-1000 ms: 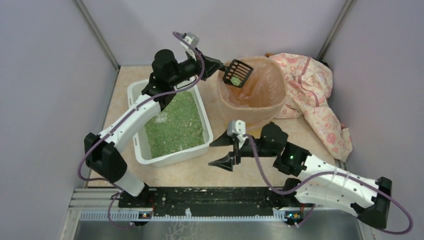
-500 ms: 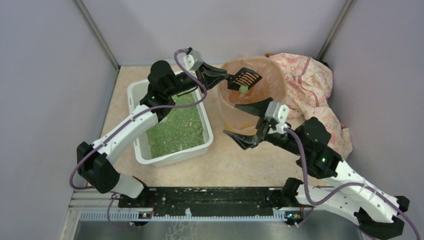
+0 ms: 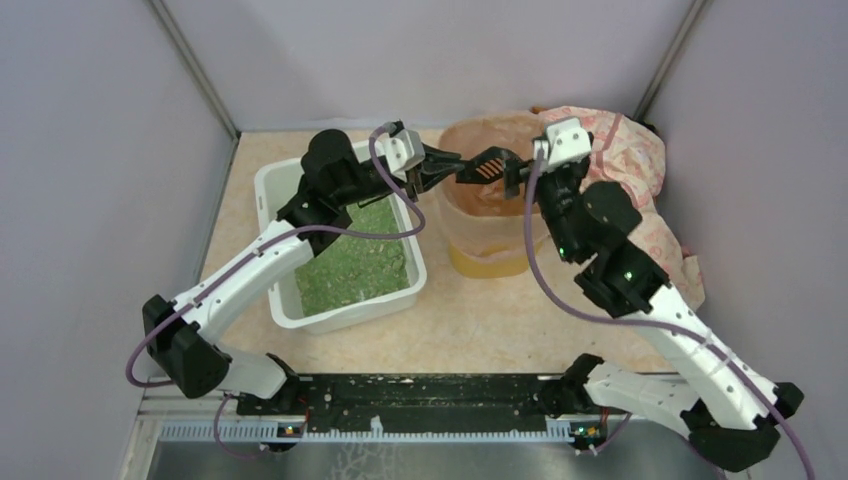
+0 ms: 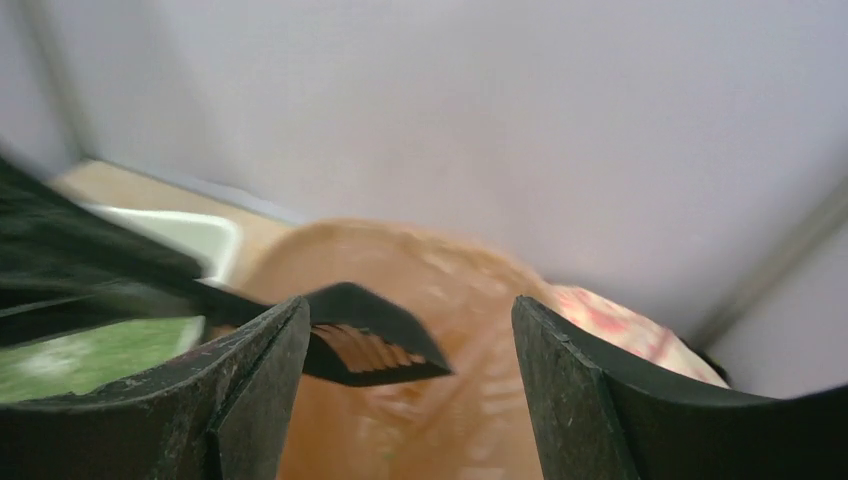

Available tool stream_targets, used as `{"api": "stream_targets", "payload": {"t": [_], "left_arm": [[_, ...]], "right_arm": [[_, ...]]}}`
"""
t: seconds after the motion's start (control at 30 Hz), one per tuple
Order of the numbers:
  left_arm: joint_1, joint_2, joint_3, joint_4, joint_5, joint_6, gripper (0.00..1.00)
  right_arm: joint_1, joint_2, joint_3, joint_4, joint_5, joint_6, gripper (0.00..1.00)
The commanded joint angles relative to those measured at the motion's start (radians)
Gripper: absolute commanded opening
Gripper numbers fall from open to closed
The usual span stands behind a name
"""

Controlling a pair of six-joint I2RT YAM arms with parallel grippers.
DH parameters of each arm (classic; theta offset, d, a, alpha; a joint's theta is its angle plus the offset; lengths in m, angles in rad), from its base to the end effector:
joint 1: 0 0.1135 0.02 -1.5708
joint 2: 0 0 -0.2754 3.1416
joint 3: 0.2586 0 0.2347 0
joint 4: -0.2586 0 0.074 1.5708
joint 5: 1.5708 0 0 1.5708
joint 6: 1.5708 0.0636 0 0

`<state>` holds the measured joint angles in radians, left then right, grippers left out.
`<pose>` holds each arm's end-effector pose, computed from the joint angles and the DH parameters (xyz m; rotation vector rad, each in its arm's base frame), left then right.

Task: Clean the litter box

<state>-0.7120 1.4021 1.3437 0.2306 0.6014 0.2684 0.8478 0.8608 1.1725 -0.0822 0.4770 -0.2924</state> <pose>0.2251 -0.2418 0.4533 1.1026 0.9815 -0.7813 0.1311 0.1045 0.4788 -0.3687 1.3182 0.1463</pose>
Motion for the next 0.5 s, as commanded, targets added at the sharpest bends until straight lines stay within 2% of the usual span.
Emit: {"api": "stream_targets", "payload": {"t": [0.0, 0.1, 0.3, 0.47], "left_arm": [[-0.004, -0.031, 0.009, -0.026, -0.051, 0.052, 0.0], [-0.004, -0.046, -0.006, -0.034, -0.092, 0.047, 0.0], [-0.004, -0.105, -0.074, -0.012, -0.131, 0.013, 0.0], [-0.004, -0.169, -0.132, -0.033, -0.158, 0.011, 0.0]], "right_arm": [[-0.228, 0.081, 0.117, -0.103, 0.038, 0.119, 0.73], [-0.356, 0.146, 0.187, -0.201, -0.057, 0.19, 0.72], [-0.41, 0.267, 0.26, -0.312, -0.047, 0.212, 0.72], [-0.476, 0.325, 0.272, -0.38, -0.127, 0.24, 0.71]]}}
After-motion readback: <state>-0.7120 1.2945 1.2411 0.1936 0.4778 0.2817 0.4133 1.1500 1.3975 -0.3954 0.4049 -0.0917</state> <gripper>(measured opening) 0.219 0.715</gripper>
